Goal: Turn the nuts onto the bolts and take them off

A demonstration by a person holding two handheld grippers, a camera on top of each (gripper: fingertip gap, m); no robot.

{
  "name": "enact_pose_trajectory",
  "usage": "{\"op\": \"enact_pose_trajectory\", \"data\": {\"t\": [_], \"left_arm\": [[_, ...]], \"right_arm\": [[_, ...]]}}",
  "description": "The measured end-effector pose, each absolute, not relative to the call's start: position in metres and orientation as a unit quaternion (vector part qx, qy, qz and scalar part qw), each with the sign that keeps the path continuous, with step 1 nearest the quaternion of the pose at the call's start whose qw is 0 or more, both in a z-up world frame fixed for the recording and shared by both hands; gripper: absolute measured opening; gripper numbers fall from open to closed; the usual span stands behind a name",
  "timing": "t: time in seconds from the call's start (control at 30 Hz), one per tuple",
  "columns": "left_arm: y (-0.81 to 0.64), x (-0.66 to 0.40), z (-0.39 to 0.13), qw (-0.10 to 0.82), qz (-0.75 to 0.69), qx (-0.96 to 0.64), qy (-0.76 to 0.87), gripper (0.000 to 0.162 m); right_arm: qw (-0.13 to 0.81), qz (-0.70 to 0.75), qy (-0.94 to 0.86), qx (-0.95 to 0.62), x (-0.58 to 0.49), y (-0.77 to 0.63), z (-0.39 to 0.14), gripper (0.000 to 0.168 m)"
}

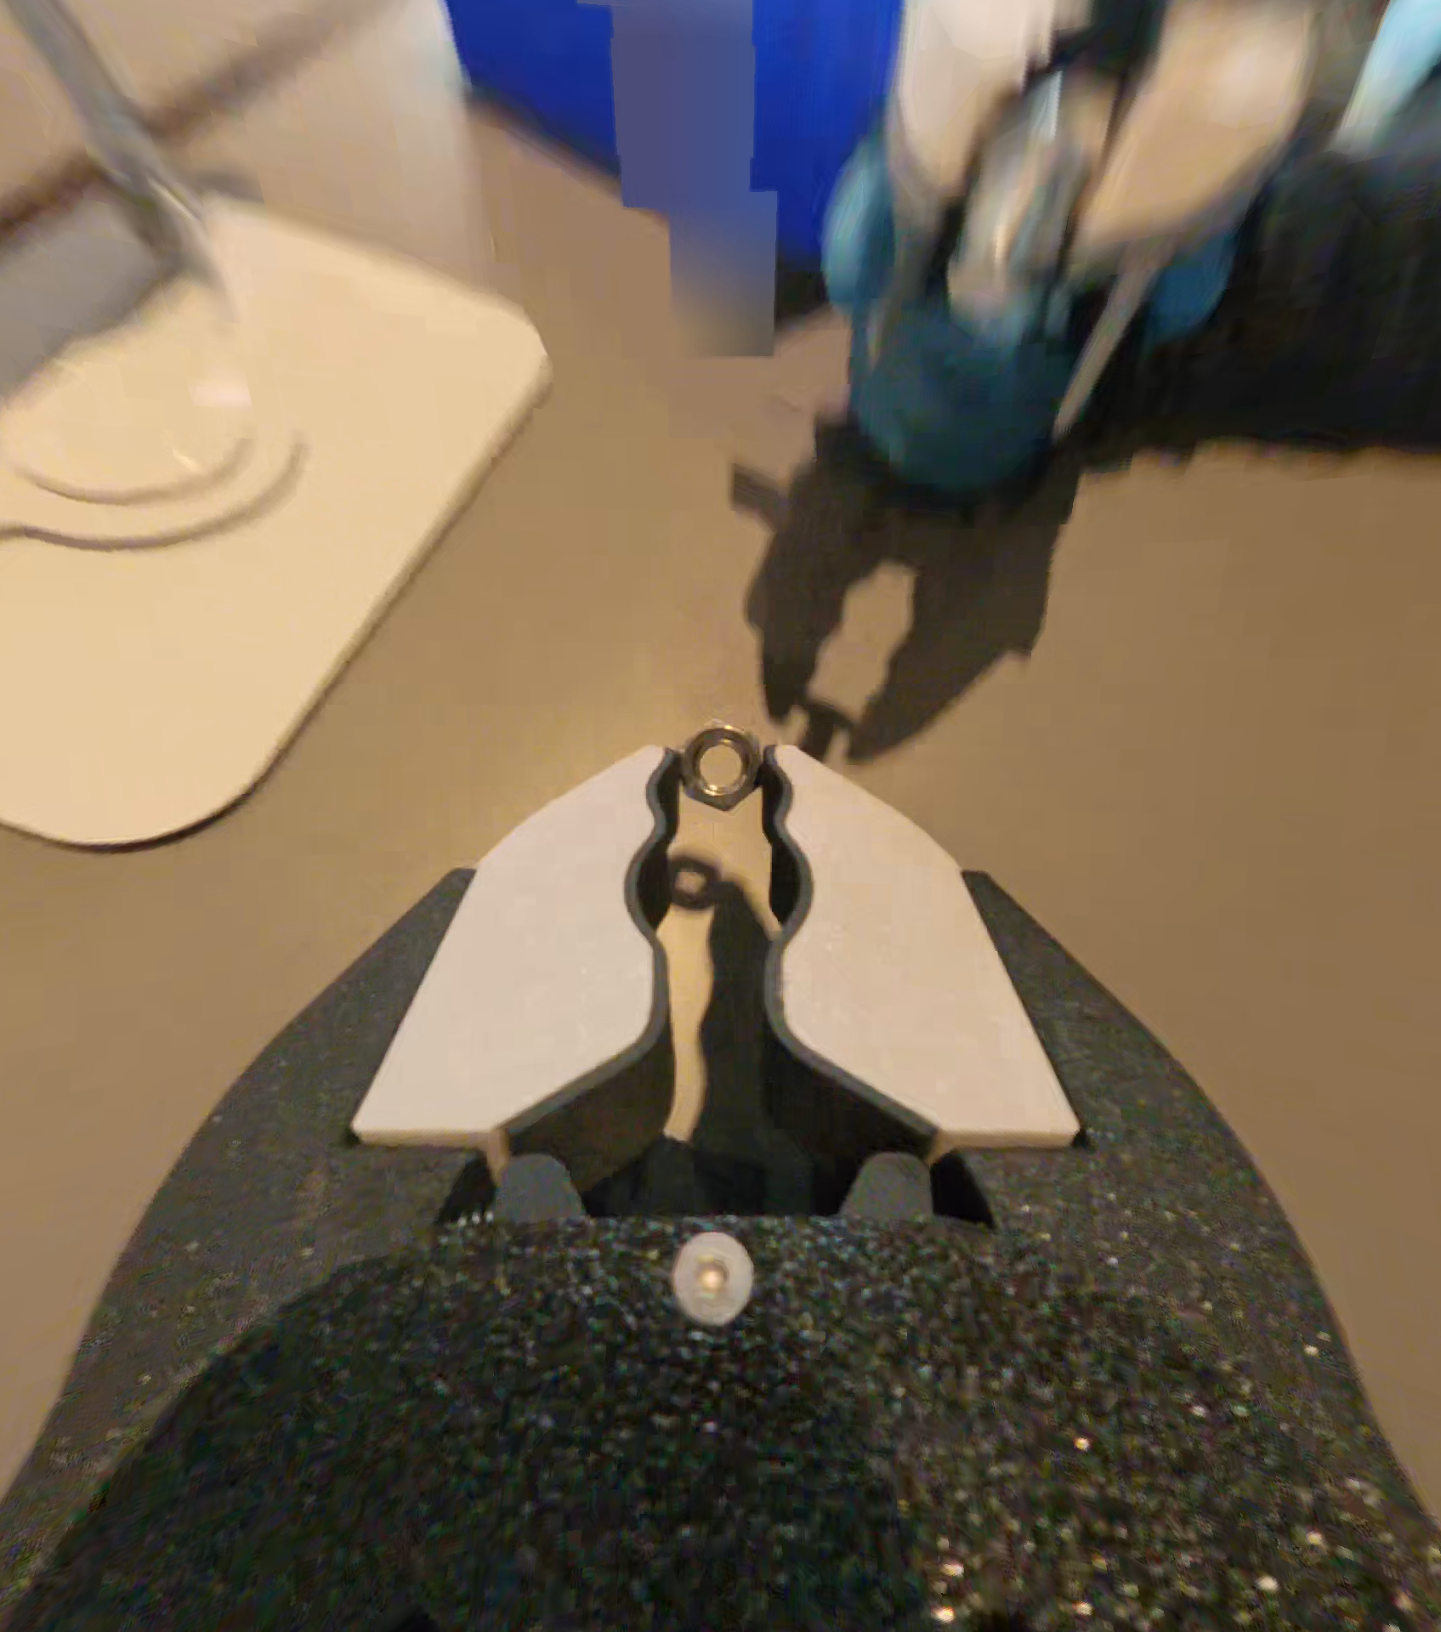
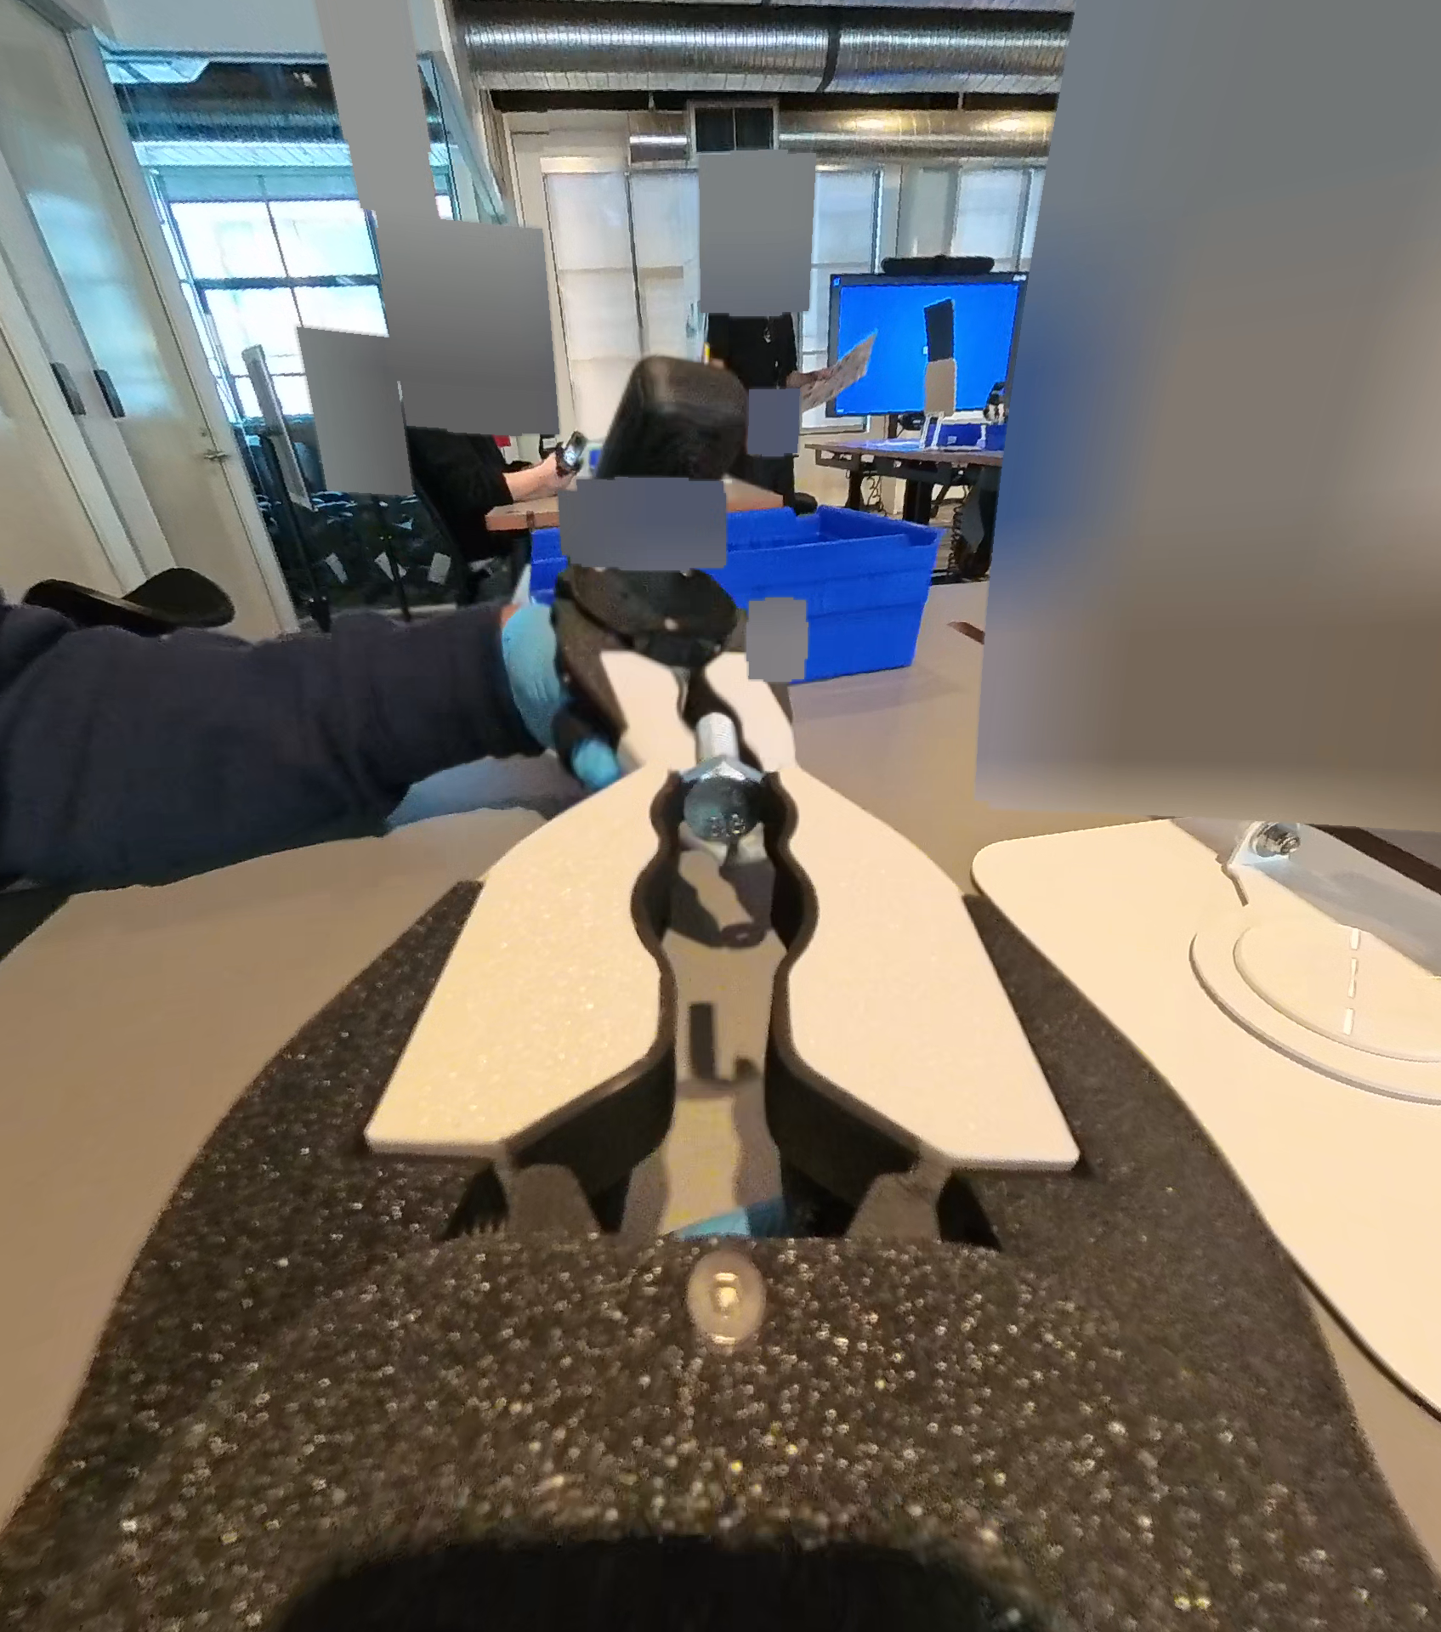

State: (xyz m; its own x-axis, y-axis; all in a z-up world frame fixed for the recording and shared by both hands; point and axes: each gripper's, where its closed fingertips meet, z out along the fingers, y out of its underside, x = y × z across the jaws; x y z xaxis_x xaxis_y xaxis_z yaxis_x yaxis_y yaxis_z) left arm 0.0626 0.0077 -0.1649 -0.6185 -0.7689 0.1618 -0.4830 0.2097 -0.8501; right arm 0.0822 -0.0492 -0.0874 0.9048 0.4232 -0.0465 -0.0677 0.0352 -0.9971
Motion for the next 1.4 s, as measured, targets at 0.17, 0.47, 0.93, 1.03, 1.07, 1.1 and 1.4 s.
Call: {"op": "enact_pose_trajectory", "data": {"t": [0.17, 0.47, 0.93, 1.03, 1.07, 1.1, 1.4], "left_arm": [[0.025, 0.053, -0.096, 0.171, -0.693, -0.385, 0.586, 0.017], [-0.005, 0.048, -0.074, 0.162, -0.759, -0.298, 0.556, 0.017], [-0.001, 0.047, -0.069, 0.187, -0.763, -0.293, 0.545, 0.017], [-0.004, 0.047, -0.071, 0.19, -0.758, -0.289, 0.553, 0.016], [-0.004, 0.046, -0.07, 0.193, -0.757, -0.287, 0.553, 0.017], [-0.004, 0.046, -0.07, 0.197, -0.757, -0.286, 0.553, 0.017], [-0.006, 0.044, -0.07, 0.201, -0.755, -0.278, 0.558, 0.017]], "right_arm": [[0.728, 0.135, -0.152, -0.654, 0.073, -0.05, -0.081, 0.017], [0.734, 0.119, -0.174, -0.645, 0.055, -0.049, -0.081, 0.017], [0.74, 0.118, -0.148, -0.645, 0.066, -0.048, -0.079, 0.017], [0.74, 0.114, -0.151, -0.646, 0.065, -0.047, -0.079, 0.017], [0.74, 0.113, -0.152, -0.645, 0.065, -0.048, -0.079, 0.017], [0.741, 0.113, -0.151, -0.645, 0.065, -0.049, -0.079, 0.017], [0.748, 0.146, -0.137, -0.632, 0.062, -0.052, -0.072, 0.017]]}}
